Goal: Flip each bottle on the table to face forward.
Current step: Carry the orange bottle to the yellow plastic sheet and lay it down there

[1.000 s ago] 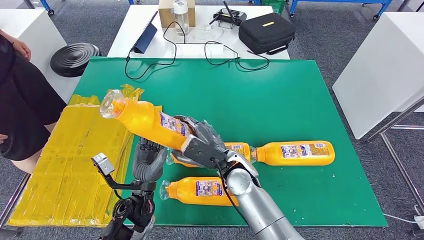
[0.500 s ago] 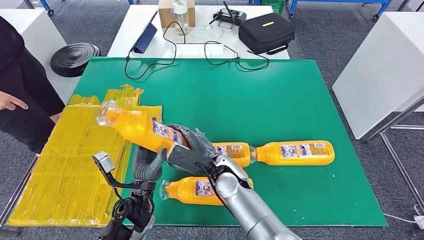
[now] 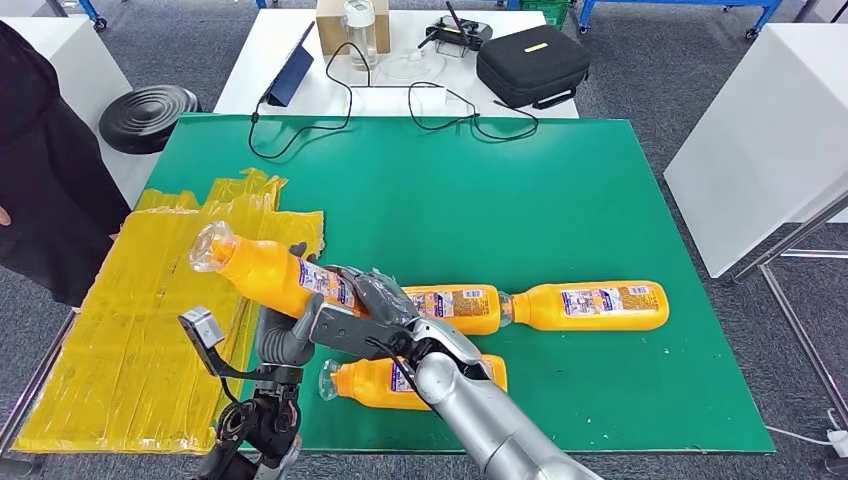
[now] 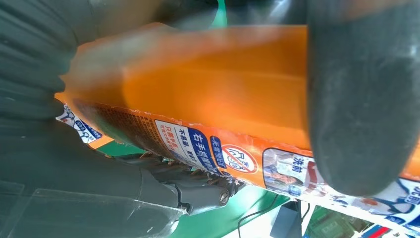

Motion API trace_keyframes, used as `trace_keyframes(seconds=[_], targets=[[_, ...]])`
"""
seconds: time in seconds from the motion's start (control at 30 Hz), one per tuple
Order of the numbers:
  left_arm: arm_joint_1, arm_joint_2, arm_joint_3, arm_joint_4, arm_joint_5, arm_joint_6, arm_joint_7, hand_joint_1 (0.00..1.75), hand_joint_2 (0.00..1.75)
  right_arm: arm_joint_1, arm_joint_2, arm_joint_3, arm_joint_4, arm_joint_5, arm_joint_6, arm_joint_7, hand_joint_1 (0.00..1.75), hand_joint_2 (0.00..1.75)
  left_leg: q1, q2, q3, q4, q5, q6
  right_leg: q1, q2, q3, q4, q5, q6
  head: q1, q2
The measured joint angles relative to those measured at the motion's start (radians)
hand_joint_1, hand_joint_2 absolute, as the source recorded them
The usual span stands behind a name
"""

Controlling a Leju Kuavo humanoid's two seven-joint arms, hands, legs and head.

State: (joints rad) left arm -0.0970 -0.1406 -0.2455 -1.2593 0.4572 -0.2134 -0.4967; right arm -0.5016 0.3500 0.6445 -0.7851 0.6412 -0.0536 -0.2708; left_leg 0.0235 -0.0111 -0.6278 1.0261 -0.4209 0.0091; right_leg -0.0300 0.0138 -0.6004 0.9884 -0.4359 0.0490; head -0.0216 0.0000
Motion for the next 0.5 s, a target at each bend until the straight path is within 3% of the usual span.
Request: trace_keyframes(seconds=[0.5], targets=[[0.004,-0.002,0.016,0.000,-0.004,0.003,-0.001,1.75,1.75,-0.006,0.006,0.011,0.015,-0.001,0.000,0.000,1.75,1.75,0.000,0.000,0.000,0.000,0.000,0.000,0.000,0.000,0.000,0.000,0.000,0.000,0.000,0.000]])
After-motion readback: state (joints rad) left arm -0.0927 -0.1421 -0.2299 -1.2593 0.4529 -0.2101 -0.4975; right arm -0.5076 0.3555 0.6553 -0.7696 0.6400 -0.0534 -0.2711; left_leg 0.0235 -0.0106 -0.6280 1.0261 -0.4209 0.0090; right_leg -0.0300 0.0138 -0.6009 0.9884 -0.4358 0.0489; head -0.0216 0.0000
